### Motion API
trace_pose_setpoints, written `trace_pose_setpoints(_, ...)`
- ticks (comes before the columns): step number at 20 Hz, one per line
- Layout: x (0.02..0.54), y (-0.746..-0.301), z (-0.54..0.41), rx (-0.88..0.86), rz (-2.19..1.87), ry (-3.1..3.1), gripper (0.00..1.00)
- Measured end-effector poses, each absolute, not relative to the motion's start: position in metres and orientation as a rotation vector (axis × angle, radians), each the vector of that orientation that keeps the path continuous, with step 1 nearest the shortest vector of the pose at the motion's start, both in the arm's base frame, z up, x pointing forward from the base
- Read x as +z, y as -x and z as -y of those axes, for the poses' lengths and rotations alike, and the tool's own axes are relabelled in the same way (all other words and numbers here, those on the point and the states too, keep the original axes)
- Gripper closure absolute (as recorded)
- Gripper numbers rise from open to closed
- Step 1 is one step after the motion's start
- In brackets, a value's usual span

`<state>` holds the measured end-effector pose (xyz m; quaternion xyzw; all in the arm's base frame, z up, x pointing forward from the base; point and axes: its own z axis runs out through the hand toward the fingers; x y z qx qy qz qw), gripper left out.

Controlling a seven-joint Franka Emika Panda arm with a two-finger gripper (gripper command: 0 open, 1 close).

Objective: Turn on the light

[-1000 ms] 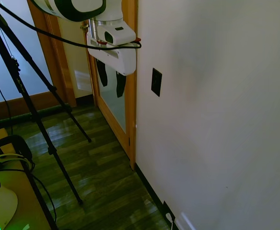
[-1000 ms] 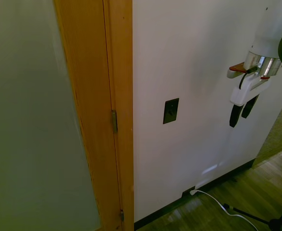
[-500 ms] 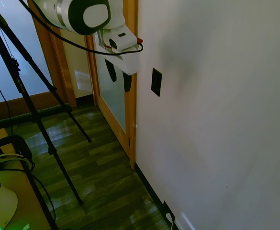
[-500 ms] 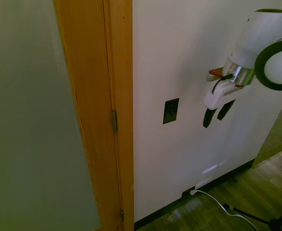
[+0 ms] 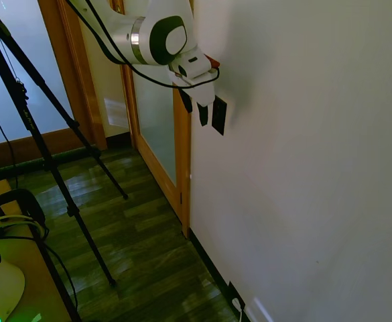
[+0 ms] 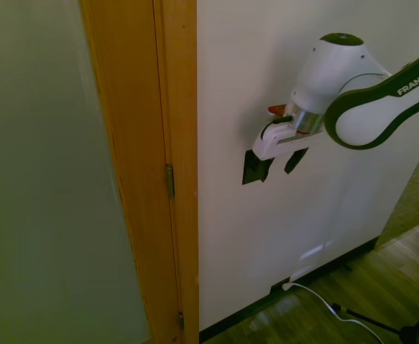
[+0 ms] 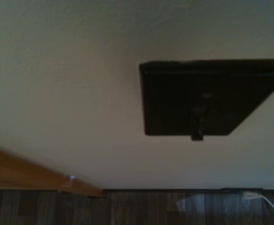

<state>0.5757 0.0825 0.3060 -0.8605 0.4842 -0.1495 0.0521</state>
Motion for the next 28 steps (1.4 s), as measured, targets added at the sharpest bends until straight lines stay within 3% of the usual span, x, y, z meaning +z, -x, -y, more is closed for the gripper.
trace_pose_setpoints(7,0.294,-0.599,-0.083,-0.624,-1.545,2.568,1.00)
trace_pose_setpoints(28,0.284,-0.609,-0.080,-0.692,-1.538,2.483,1.00)
